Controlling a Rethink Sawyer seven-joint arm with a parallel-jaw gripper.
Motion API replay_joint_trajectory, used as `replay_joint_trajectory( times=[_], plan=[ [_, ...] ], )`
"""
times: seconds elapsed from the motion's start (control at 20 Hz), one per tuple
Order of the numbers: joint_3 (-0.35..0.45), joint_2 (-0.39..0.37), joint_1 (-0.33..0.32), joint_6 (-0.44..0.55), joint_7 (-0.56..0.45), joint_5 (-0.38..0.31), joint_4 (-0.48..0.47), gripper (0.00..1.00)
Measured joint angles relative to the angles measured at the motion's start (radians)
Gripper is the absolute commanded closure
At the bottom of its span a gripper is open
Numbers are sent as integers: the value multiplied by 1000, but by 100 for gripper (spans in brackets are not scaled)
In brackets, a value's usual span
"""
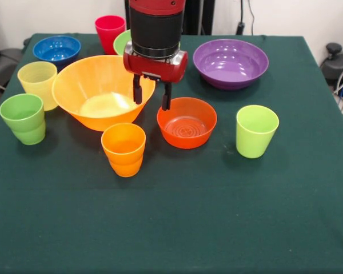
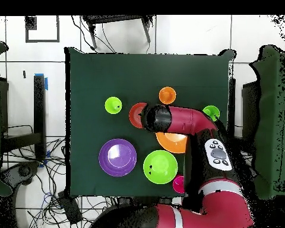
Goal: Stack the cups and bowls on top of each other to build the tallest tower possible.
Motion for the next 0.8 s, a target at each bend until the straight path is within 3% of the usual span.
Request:
replay_joint_trajectory(
  times=[0.8],
  plan=[
    [-1, 43, -62, -73, 0, -73, 14, 0]
  ],
)
